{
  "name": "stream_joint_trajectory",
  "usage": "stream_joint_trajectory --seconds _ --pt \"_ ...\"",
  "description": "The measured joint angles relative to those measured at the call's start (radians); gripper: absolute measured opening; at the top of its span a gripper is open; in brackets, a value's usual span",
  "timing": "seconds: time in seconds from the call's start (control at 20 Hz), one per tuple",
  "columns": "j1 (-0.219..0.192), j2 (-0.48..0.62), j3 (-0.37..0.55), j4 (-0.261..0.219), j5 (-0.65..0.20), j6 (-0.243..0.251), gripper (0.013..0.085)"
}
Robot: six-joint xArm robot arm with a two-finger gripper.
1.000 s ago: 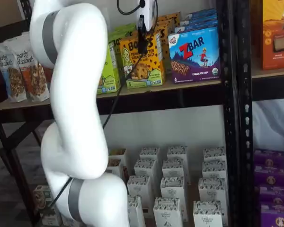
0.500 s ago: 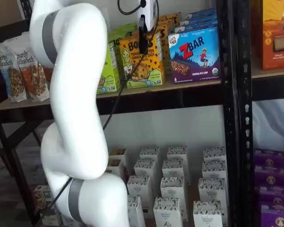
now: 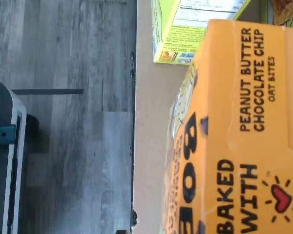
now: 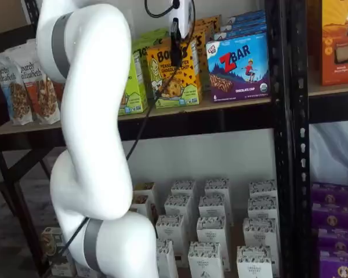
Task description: Pick up the orange box on the top shelf, the fifth box from the left
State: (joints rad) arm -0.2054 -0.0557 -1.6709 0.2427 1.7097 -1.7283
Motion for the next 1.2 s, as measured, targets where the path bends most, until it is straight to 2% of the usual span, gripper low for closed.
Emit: stream_joint_trajectory --seconds 0.15,0.2,0.25,0.3,0.35,0.4,0.55,0.65,1.2 --pt "-0.002 0.0 -0.002 0.005 0.007 0.0 0.085" --pt "-0.002 0.0 -0.003 0.006 0.009 -0.001 0.081" --pt "-0.003 0.0 -0.002 0.007 0.009 -0.001 0.081" --pt "-0.003 -0.001 -0.001 0.008 0.01 -0.001 0.077" --pt "-0.004 -0.002 0.0 0.009 0.009 -0.001 0.077" --pt "-0.004 -0.004 0.003 0.01 0.007 -0.001 0.073" --pt "-0.004 -0.011 0.012 0.013 -0.003 -0.002 0.069" --pt "-0.004 -0.014 0.017 0.016 -0.009 -0.002 0.061" --pt "0.0 -0.025 0.037 0.016 -0.044 0.0 0.061"
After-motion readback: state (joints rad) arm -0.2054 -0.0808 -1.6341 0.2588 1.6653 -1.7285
